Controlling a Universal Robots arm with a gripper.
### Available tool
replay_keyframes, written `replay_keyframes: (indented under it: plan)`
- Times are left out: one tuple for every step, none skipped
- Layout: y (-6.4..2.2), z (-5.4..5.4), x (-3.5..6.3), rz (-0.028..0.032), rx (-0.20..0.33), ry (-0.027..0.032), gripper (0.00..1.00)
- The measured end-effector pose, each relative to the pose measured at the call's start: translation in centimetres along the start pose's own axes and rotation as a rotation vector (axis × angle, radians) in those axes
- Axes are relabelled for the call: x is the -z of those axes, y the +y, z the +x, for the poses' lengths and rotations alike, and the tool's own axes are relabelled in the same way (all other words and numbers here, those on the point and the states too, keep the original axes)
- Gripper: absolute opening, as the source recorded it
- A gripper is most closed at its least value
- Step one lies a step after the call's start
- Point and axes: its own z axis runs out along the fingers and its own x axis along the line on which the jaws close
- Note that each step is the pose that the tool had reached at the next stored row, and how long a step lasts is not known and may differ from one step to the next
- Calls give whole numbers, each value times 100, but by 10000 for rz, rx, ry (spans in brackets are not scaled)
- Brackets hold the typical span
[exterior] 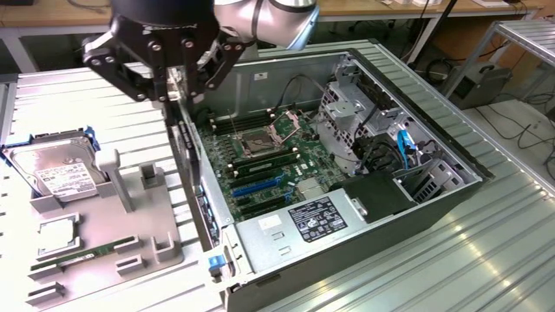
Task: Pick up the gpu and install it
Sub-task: 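Pick up the gpu and move the gpu toward the slot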
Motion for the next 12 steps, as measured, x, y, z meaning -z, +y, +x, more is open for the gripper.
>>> replay_keyframes:
  plan:
    - [0,-45,-1,-1,-1,20,26]
    - [0,-88,-1,-2,-2,37,26]
    - [-1,-136,-1,-1,-3,55,26]
    - [-1,-184,-1,0,-4,71,26]
    - [-2,-279,-4,-1,-5,93,26]
    - [-4,-356,-14,-1,-6,106,26]
    - [-4,-398,-26,0,-6,111,26]
    - [-5,-441,-43,3,-7,115,26]
    - [-5,-504,-67,12,-6,118,26]
    - [-4,-556,-89,18,-7,121,26]
    - [-3,-599,-107,23,-7,124,26]
    - [0,-648,-127,28,-8,127,26]
